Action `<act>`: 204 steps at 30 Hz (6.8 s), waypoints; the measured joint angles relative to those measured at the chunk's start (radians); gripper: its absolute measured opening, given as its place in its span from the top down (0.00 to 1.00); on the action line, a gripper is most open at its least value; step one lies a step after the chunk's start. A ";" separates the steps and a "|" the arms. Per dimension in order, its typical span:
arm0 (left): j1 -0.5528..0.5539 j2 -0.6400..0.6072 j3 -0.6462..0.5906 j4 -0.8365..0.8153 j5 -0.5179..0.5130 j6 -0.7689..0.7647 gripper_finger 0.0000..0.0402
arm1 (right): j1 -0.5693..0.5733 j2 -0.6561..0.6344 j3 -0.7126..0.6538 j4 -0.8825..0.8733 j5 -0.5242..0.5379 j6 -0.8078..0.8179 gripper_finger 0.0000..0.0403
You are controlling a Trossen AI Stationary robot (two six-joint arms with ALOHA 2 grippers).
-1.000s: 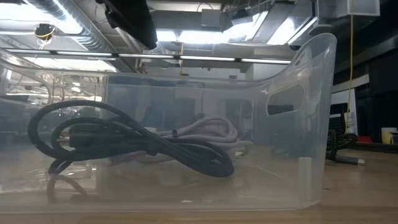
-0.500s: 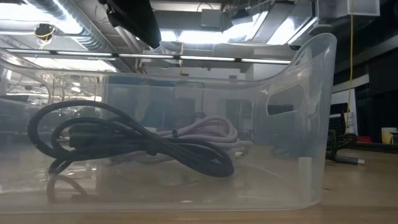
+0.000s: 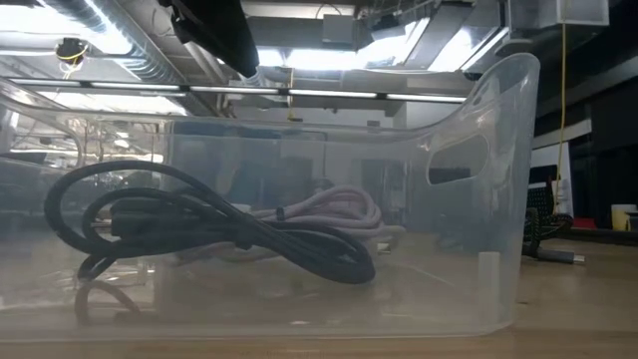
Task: Pick and place USB-C Cables
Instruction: Put the bottom black charger cable into the transparent bin
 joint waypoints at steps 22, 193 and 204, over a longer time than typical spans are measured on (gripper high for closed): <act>0.000 0.001 -0.001 0.010 0.000 -0.001 0.74 | 0.015 0.082 -0.101 0.231 -0.186 0.076 0.73; 0.003 0.062 -0.001 0.049 -0.049 0.167 0.74 | -0.340 0.253 0.406 -0.411 0.390 0.243 0.73; 0.003 0.062 -0.001 0.047 -0.043 0.236 0.74 | -0.195 0.251 0.406 -0.398 0.467 0.495 0.73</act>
